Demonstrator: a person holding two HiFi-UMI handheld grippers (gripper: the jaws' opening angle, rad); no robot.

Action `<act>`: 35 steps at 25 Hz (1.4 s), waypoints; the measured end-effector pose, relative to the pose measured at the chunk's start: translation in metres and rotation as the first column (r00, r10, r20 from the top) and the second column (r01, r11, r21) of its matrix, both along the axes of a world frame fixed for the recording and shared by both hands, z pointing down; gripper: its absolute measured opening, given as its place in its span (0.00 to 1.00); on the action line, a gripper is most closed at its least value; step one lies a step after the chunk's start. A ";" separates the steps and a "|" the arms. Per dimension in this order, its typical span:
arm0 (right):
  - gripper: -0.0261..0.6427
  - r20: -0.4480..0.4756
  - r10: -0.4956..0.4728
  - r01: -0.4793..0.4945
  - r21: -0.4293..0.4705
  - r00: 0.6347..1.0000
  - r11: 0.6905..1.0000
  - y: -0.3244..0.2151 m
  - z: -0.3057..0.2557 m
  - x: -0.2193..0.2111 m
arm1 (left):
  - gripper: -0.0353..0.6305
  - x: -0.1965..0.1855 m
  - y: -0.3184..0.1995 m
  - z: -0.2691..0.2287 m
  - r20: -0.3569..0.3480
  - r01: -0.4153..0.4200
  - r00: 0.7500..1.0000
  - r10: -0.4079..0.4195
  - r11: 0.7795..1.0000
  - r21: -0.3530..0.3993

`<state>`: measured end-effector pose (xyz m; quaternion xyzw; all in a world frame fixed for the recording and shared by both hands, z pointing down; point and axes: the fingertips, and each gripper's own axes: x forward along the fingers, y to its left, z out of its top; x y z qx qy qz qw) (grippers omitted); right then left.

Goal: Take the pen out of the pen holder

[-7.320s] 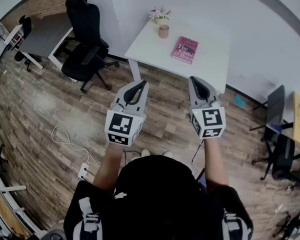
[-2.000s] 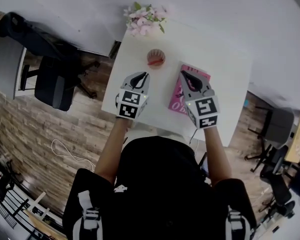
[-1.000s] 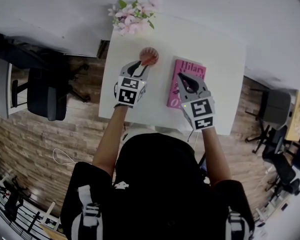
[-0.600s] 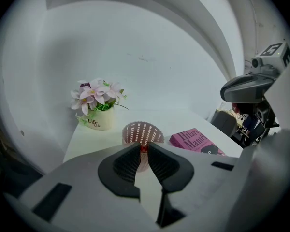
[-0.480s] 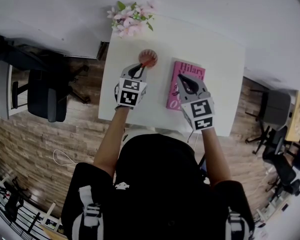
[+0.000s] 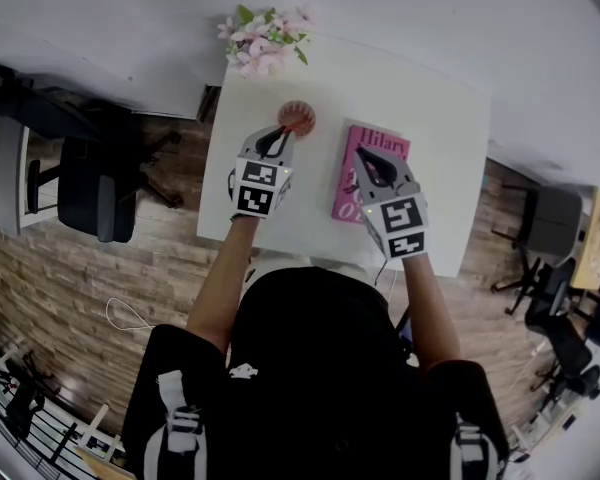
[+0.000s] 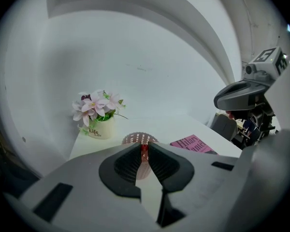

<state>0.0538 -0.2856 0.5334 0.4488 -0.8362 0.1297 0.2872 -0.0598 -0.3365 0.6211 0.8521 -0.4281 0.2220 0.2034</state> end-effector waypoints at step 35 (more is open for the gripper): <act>0.09 0.110 -0.054 0.014 0.335 0.992 0.942 -0.031 -0.138 -0.006 | 0.14 -0.022 0.024 -0.215 0.019 0.011 1.000 -0.020 0.927 0.374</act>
